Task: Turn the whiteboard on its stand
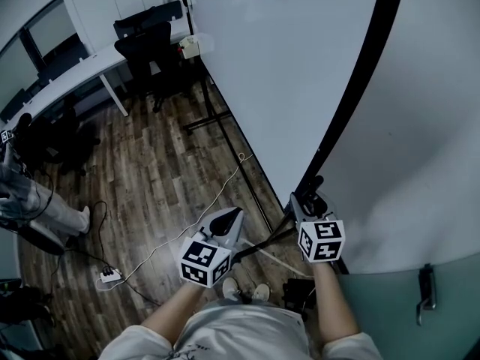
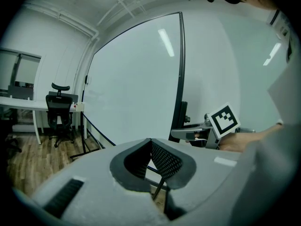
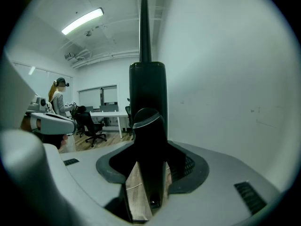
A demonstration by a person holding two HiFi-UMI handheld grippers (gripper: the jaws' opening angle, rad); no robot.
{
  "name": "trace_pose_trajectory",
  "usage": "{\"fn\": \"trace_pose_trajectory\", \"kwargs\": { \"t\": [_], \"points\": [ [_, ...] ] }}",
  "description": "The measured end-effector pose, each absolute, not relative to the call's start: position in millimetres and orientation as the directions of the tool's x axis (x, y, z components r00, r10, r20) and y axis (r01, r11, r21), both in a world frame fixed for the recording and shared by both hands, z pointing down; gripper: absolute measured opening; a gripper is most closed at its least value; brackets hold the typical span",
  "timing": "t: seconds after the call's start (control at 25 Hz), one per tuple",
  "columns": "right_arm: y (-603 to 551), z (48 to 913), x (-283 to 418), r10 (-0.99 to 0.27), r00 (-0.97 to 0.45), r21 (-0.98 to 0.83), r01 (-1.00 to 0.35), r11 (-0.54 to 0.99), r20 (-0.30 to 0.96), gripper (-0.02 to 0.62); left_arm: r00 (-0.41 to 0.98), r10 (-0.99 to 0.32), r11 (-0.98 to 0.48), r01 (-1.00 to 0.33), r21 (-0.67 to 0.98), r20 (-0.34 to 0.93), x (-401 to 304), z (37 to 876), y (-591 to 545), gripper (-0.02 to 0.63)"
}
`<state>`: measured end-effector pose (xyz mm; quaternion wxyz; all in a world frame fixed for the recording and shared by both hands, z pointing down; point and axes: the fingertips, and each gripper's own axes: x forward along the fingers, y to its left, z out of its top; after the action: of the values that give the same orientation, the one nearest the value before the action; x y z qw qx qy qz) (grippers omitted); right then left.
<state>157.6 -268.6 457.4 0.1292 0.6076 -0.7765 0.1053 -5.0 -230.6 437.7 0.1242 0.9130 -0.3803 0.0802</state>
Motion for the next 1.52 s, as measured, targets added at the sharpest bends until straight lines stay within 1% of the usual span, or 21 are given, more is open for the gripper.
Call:
{"fn": "trace_pose_trajectory", "kwargs": {
  "t": [0.92,1.16,1.2,1.24,1.32,1.52],
  "points": [
    [-223.6,450.6,155.9,-0.931,-0.197,-0.052,-0.98,0.19,0.309,0.179,0.72,-0.655,-0.704,-0.691,0.163,0.228,-8.0,435.1,-186.3,0.009],
    [-206.2,449.6,145.6,-0.926,-0.219,-0.067,-0.976,0.209,0.309,0.176,0.717,-0.656,-0.7,-0.695,0.164,0.236,-10.9,440.6,-180.5,0.009],
    [-202.8,449.8,143.8,-0.926,-0.219,-0.067,-0.976,0.208,0.309,0.167,0.718,-0.655,-0.702,-0.694,0.162,0.236,-10.5,440.8,-179.3,0.009],
    [-199.2,449.8,142.0,-0.926,-0.216,-0.066,-0.976,0.206,0.309,0.134,0.718,-0.654,-0.703,-0.693,0.161,0.237,-9.9,441.0,-178.3,0.009],
    [-191.3,449.4,136.6,-0.926,-0.217,-0.062,-0.976,0.208,0.31,0.049,0.717,-0.655,-0.702,-0.694,0.16,0.239,-8.9,441.9,-176.9,0.009],
    [-168.6,448.7,108.7,-0.902,-0.276,-0.07,-0.961,0.268,0.333,0.015,0.706,-0.668,-0.693,-0.705,0.151,0.234,-9.2,437.2,-169.6,0.009]
  ]
}}
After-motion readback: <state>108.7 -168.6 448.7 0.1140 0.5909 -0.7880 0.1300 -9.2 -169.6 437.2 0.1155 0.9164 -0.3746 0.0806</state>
